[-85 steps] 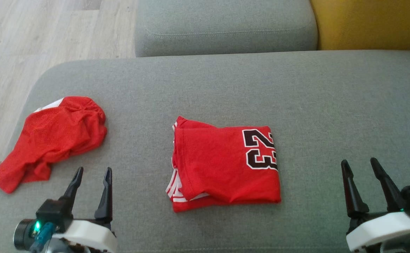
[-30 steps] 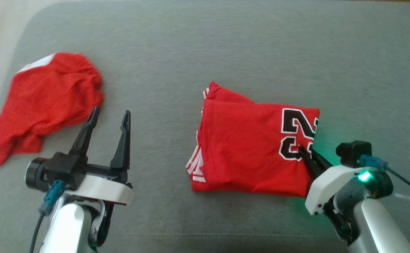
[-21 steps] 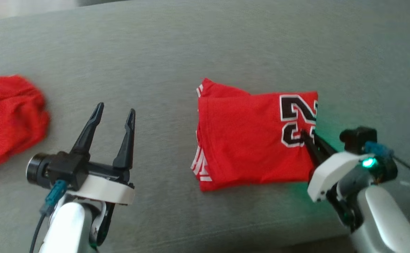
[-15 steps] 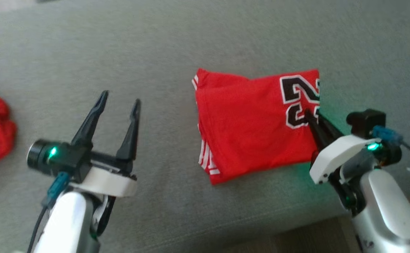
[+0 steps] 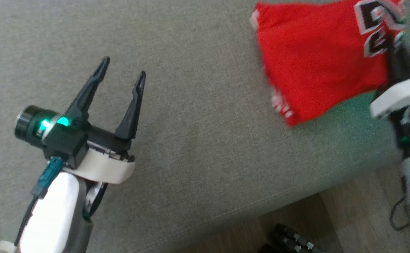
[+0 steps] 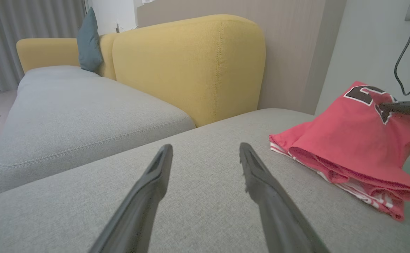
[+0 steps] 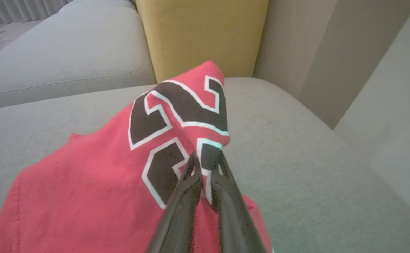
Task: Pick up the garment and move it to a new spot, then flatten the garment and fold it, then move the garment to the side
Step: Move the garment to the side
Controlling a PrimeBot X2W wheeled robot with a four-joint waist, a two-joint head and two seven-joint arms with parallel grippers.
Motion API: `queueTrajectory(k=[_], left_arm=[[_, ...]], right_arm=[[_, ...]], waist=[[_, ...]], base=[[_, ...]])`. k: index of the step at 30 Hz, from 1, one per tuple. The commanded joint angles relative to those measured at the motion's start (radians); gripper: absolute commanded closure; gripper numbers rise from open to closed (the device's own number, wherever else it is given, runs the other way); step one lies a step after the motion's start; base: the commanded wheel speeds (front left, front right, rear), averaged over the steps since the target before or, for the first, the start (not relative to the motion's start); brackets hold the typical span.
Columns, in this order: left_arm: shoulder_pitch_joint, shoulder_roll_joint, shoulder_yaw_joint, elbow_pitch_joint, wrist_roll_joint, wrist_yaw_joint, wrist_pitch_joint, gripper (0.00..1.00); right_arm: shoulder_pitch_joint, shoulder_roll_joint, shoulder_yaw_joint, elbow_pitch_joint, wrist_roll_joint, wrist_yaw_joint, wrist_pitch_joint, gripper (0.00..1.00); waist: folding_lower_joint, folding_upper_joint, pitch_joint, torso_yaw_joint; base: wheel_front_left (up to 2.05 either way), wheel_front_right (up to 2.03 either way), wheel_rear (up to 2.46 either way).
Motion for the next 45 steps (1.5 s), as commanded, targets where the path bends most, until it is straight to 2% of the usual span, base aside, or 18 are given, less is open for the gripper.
queueTrajectory(k=[1, 8, 15, 24, 25, 26, 27, 28, 37, 45], left_arm=[[-0.033, 0.020, 0.026, -0.043, 0.010, -0.004, 0.005, 0.00], [-0.073, 0.034, 0.013, -0.068, 0.020, -0.007, 0.016, 0.00], [-0.131, 0.044, -0.010, -0.077, 0.027, -0.014, 0.011, 0.00], [-0.164, 0.037, -0.022, -0.054, 0.018, -0.012, -0.006, 0.00], [-0.166, 0.036, -0.024, -0.050, 0.017, -0.012, -0.008, 0.00], [-0.168, 0.034, -0.026, -0.046, 0.016, -0.012, -0.010, 0.00], [-0.168, 0.033, -0.027, -0.041, 0.015, -0.011, -0.011, 0.00], [-0.169, 0.031, -0.029, -0.037, 0.013, -0.011, -0.013, 0.00], [-0.152, 0.018, -0.031, -0.004, -0.001, 0.001, -0.022, 0.00], [-0.077, 0.003, 0.001, 0.020, -0.027, 0.039, -0.024, 0.00]], right_arm=[[-0.022, -0.022, 0.004, -0.031, -0.007, 0.004, -0.007, 1.00], [-0.079, -0.051, -0.076, -0.049, -0.037, 0.004, 0.011, 1.00], [-0.109, -0.075, -0.178, -0.070, -0.096, 0.004, -0.002, 1.00], [-0.165, -0.090, -0.246, 0.013, -0.161, 0.004, -0.061, 1.00], [-0.167, -0.086, -0.258, 0.025, -0.176, 0.004, -0.066, 0.87], [-0.167, -0.079, -0.268, 0.037, -0.187, 0.004, -0.070, 0.64], [-0.164, -0.071, -0.279, 0.048, -0.199, 0.004, -0.072, 0.37], [-0.159, -0.065, -0.292, 0.058, -0.218, 0.004, -0.072, 0.00], [-0.071, 0.005, -0.370, 0.072, -0.279, 0.004, -0.130, 0.00], [0.133, 0.107, -0.271, -0.120, -0.252, 0.004, -0.226, 0.00]], waist=[[-0.0001, 0.0000, 0.019, -0.014], [-0.0001, 0.0000, 0.071, -0.017], [-0.0001, 0.0000, 0.134, 0.011], [-0.0001, 0.0000, 0.180, 0.045], [-0.0001, 0.0000, 0.183, 0.049], [-0.0001, 0.0000, 0.183, 0.053], [-0.0001, 0.0000, 0.183, 0.056], [-0.0001, 0.0000, 0.182, 0.060], [-0.0001, 0.0000, 0.132, 0.090], [-0.0001, 0.0000, 0.016, 0.135]], base=[[0.00, 0.00, 0.00], [0.00, 0.00, 0.00], [0.00, 0.00, 0.00], [0.00, 0.00, 0.00], [0.00, 0.00, 0.00], [0.00, 0.00, 0.00], [0.00, 0.00, 0.00], [0.00, 0.00, 0.00], [0.00, 0.00, 0.00], [0.00, 0.00, 0.00]])
